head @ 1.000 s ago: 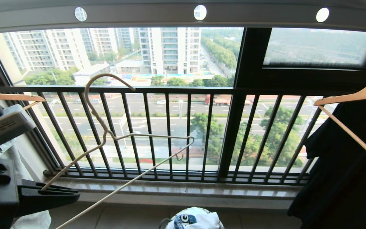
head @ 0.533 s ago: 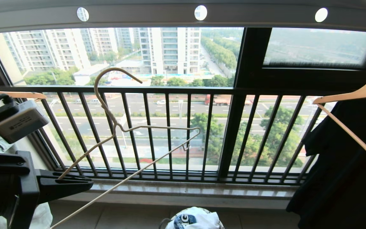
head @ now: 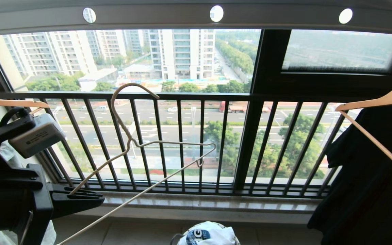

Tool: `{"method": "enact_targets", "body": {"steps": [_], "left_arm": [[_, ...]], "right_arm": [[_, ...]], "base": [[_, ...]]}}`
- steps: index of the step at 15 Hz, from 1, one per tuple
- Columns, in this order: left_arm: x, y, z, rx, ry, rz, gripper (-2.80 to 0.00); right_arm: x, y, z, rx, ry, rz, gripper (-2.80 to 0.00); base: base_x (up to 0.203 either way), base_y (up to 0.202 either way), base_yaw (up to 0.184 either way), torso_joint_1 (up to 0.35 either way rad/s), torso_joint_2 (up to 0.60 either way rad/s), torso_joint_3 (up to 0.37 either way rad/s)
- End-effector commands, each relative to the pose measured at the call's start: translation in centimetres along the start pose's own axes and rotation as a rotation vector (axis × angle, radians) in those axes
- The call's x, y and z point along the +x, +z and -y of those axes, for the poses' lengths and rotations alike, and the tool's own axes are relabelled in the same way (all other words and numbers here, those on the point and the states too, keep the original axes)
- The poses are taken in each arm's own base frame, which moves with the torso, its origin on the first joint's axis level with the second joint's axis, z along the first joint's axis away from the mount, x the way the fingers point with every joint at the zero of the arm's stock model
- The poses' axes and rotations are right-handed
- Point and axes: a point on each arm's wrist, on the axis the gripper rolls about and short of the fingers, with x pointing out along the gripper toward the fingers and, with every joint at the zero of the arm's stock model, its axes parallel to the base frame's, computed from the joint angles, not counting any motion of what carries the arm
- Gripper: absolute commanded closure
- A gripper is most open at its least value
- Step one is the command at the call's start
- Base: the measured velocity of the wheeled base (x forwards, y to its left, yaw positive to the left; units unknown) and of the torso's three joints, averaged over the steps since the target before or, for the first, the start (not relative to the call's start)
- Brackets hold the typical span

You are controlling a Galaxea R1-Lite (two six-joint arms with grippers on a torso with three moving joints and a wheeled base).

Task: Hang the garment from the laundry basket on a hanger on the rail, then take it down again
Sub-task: Pick up clothes from the basket

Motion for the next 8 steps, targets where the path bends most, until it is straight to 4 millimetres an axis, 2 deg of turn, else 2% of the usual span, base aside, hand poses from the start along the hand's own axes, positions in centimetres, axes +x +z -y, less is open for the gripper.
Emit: {"method": "enact_targets", "body": {"steps": [1, 8], "left_arm": [[0.17, -0.1, -0.04, -0.003, -0.004, -0.008, 0.0], [0.32, -0.33, -0.04, 0.005, -0.007, -0.017, 0.0]], "right_arm": [[0.01, 0.0, 0.0, 0.0, 0.002, -0.002, 0.0], [0.01, 0.01, 0.0, 0.0, 0.001, 0.0, 0.0]], "base": [[0.0, 0.0, 0.0, 0.0, 0.0, 0.0], [0.0, 0.0, 0.0, 0.0, 0.0, 0.0]]}}
